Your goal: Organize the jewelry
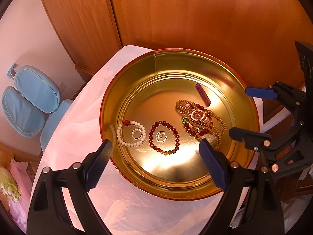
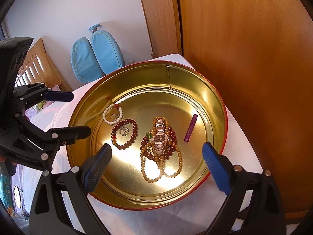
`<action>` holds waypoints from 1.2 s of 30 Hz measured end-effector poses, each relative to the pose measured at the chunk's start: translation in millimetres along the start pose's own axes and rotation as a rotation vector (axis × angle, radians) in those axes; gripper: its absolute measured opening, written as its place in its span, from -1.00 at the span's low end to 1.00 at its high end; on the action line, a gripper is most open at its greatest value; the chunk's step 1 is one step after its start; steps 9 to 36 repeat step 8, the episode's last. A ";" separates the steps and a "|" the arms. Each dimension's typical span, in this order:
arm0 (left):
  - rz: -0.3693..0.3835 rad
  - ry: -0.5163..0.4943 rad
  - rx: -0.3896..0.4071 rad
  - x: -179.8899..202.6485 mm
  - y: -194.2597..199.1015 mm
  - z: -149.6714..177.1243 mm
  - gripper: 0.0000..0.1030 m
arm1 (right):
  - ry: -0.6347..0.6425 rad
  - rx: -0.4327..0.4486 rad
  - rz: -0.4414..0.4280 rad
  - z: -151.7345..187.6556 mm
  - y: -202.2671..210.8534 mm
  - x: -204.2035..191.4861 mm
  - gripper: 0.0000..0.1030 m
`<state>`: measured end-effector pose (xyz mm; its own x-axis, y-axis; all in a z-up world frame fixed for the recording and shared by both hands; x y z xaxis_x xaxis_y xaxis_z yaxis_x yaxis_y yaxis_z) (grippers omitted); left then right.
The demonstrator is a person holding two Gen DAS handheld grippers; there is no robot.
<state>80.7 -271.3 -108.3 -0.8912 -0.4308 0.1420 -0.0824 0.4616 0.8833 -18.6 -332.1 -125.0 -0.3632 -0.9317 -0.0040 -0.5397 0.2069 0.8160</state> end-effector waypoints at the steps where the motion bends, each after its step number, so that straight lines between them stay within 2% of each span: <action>1: -0.003 0.001 0.002 0.5 1.5 0.5 0.71 | -0.001 0.000 -0.001 0.3 0.4 -0.3 0.83; 4: -0.002 0.023 0.010 2.5 7.1 4.2 0.71 | -0.013 0.004 -0.004 1.3 3.3 -0.3 0.83; 8: -0.060 0.113 0.083 -1.6 30.4 22.9 0.71 | -0.060 0.018 -0.008 5.0 11.8 -1.3 0.83; 36: -0.060 0.113 0.083 -1.6 30.4 22.9 0.71 | -0.060 0.018 -0.008 5.0 11.8 -1.3 0.83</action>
Point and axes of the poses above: each gripper's, at about its wrist camera, not at the fingertips, and y roughly against the way its jaws point, x to its right, z to its underside, the point moved 8 cm from there along -y, roughly the way its jaws point, and after that the axes turned 11 degrees about z, right-handed, at the moved point
